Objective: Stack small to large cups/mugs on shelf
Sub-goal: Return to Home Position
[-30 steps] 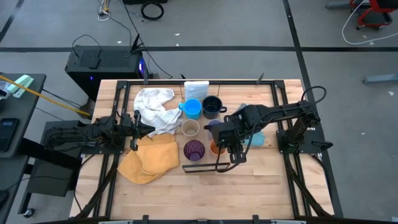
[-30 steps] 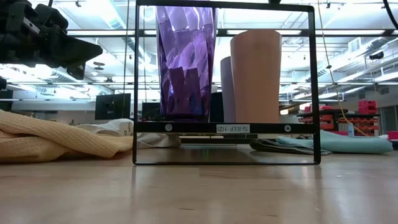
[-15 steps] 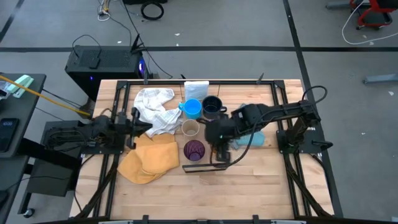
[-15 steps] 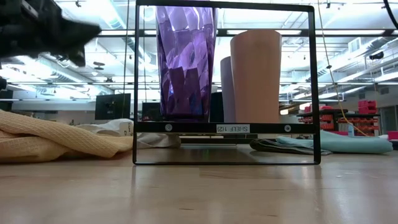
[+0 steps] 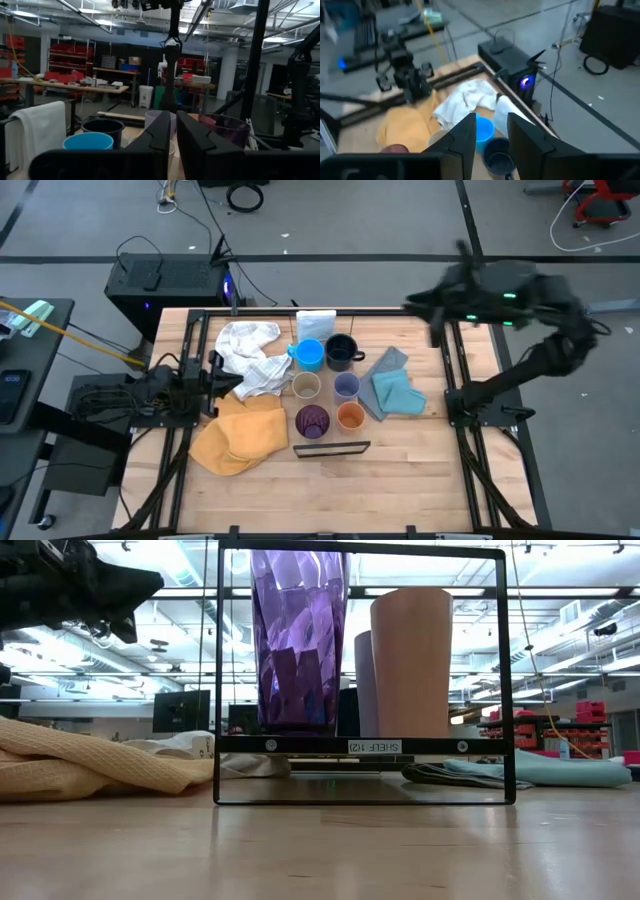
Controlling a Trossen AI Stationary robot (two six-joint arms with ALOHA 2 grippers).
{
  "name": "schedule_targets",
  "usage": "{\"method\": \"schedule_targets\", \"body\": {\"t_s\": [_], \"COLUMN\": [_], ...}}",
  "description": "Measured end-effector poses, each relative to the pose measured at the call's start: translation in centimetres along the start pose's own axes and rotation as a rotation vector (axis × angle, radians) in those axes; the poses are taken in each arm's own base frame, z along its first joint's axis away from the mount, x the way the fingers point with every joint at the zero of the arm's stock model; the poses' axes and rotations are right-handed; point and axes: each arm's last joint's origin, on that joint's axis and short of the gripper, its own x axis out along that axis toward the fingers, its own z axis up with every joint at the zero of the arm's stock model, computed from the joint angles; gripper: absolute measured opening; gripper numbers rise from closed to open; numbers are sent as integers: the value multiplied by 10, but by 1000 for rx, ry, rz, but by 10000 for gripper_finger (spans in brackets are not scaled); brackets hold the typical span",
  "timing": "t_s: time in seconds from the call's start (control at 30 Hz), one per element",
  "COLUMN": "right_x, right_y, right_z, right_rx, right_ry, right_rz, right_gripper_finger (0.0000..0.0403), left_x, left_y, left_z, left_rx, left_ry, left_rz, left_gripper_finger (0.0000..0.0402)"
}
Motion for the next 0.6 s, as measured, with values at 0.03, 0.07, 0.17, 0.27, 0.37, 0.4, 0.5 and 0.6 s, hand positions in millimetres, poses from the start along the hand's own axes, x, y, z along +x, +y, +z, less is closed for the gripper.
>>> {"method": "schedule_targets", "body": {"t_s": [0.03,0.07,0.17,0.27,0.37,0.4,0.5,0.6], "right_x": [-12,-24,-45,-53,-49,-46,-37,-28], "right_y": [-6,-12,-24,-33,-36,-37,-42,-47], "right_z": [-4,-10,-31,-53,-77,-85,-113,-140], "right_rx": [25,49,117,173,191,193,214,254], "right_ry": [-19,-40,-85,-143,-175,-177,-186,-206], "right_rz": [-1,1,3,19,42,46,52,63], "right_gripper_finger": [117,116,113,106,95,90,73,56], "left_x": [0,0,0,0,0,0,0,0], "left_y": [0,0,1,1,1,1,1,1], "left_z": [0,0,-1,-1,-1,-1,-1,-2], "left_rx": [0,1,1,0,0,0,-7,-10], "left_ry": [3,3,8,7,9,9,11,16], "left_rz": [4,10,27,36,39,39,40,40], "left_gripper_finger": [40,41,43,40,37,36,35,38]}}
